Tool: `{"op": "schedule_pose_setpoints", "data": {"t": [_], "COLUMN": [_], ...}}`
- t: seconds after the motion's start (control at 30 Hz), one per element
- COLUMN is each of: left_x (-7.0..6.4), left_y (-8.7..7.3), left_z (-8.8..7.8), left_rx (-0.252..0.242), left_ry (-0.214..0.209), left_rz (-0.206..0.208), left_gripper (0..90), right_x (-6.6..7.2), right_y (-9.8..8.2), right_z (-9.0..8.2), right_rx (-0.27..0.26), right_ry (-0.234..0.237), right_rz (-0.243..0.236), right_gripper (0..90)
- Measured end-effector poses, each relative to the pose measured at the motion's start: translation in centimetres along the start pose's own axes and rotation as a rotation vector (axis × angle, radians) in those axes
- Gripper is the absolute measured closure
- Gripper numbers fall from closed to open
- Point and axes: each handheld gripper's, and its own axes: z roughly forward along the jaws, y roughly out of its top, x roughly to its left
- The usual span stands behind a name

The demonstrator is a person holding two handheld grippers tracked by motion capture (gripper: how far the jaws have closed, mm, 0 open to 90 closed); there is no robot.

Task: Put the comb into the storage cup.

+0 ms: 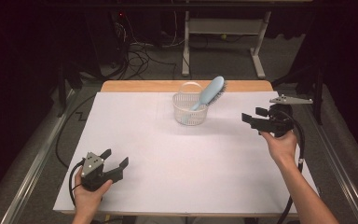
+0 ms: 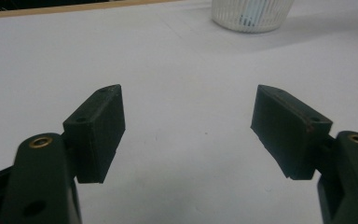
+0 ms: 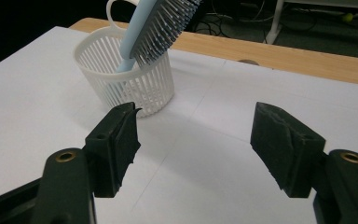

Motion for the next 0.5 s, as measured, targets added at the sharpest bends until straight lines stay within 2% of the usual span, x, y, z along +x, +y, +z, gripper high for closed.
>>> {"op": "schedule_pose_setpoints", "data": {"t": [0.5], "left_x": [0.07], "left_y": [-0.01], "left_z": [-0.04], "left_rx": [-0.001], "left_ry": [0.001], "left_rz": [-0.002], "left_gripper": [26.6], "right_x": [-0.4], "right_y": [-0.8], "right_z": [-0.88], "right_rx": [-0.012], "right_ry": [0.004], "right_rz": [0.017], "right_gripper": [32.5]}}
